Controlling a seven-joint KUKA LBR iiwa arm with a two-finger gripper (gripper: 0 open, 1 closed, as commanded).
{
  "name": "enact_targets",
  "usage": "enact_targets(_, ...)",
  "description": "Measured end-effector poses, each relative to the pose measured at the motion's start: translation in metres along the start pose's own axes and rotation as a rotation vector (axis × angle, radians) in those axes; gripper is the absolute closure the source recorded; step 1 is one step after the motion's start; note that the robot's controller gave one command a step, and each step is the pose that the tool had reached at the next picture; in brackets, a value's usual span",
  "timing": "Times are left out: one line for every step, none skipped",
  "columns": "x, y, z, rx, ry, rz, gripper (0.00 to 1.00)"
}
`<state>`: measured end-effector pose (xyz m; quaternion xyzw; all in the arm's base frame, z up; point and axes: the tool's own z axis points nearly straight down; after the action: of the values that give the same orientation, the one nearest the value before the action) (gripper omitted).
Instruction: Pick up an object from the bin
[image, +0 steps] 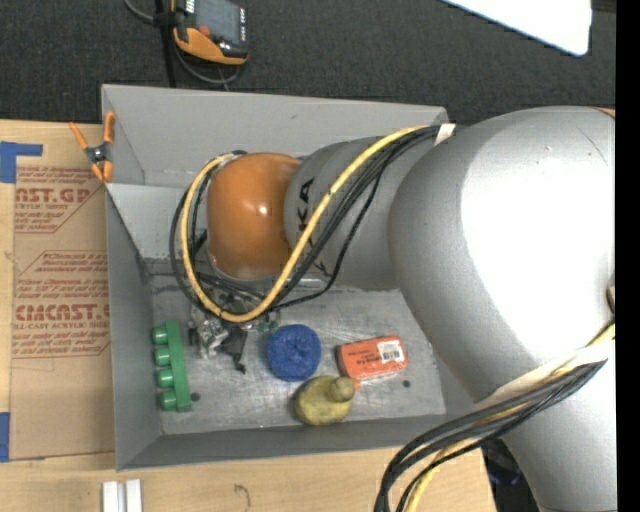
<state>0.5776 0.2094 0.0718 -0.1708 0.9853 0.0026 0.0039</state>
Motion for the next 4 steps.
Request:
enact_targets(0.000, 0.002, -0.024, 0.003, 0.009, -0.197, 1.00)
enact_targets(0.037, -0.012, -0.036, 0.000, 0.005, -0.376, 1.00)
enact_targets(0.077, -0.010, -0.068, 0.001, 0.015, -0.204, 1.00)
enact_targets(0.060, -0.011, -0.105, 0.001, 0.010, -0.267, 1.00)
